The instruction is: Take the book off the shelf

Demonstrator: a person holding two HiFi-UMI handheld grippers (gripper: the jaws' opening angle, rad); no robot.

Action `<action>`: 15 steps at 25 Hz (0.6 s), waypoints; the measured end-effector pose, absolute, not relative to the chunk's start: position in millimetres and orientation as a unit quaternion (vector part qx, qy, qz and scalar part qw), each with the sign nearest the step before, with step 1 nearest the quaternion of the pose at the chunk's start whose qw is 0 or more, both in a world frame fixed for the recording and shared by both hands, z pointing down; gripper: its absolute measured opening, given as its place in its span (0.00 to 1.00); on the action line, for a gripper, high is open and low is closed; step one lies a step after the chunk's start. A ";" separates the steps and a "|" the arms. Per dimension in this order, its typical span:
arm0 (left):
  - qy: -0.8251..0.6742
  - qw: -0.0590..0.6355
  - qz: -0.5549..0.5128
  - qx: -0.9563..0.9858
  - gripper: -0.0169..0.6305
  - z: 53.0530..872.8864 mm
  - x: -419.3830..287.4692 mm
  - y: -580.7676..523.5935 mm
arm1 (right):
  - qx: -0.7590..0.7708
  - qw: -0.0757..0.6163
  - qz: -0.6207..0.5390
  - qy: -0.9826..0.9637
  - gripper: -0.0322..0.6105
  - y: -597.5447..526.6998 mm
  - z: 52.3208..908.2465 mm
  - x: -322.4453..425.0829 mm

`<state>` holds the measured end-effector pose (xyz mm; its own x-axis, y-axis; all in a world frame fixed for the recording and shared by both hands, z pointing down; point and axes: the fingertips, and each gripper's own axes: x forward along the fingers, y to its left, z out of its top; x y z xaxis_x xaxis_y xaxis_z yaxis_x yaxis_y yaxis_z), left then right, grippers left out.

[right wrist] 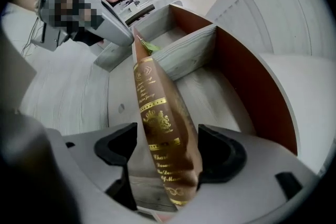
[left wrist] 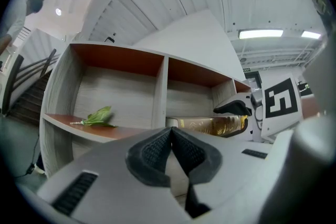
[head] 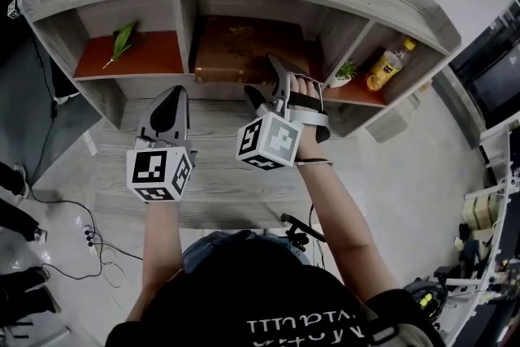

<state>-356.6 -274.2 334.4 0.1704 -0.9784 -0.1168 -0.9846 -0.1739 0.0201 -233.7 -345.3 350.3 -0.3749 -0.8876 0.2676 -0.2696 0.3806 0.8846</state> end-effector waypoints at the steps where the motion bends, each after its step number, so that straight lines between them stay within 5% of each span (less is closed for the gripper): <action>1: 0.642 0.029 0.052 -0.764 0.04 334.4 -356.4 -274.4 | 0.393 0.399 -0.396 -0.728 0.63 -346.9 350.6 -234.4; 15: 0.648 0.028 0.068 -0.758 0.04 329.3 -357.9 -277.7 | 0.350 0.459 -0.425 -0.697 0.63 -372.2 362.1 -249.0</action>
<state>-357.9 -277.7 329.3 0.1501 -0.9788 -0.1396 -0.9865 -0.1577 0.0451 -249.0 -372.2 362.1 -0.3342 -0.8778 0.3433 -0.0974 0.3945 0.9137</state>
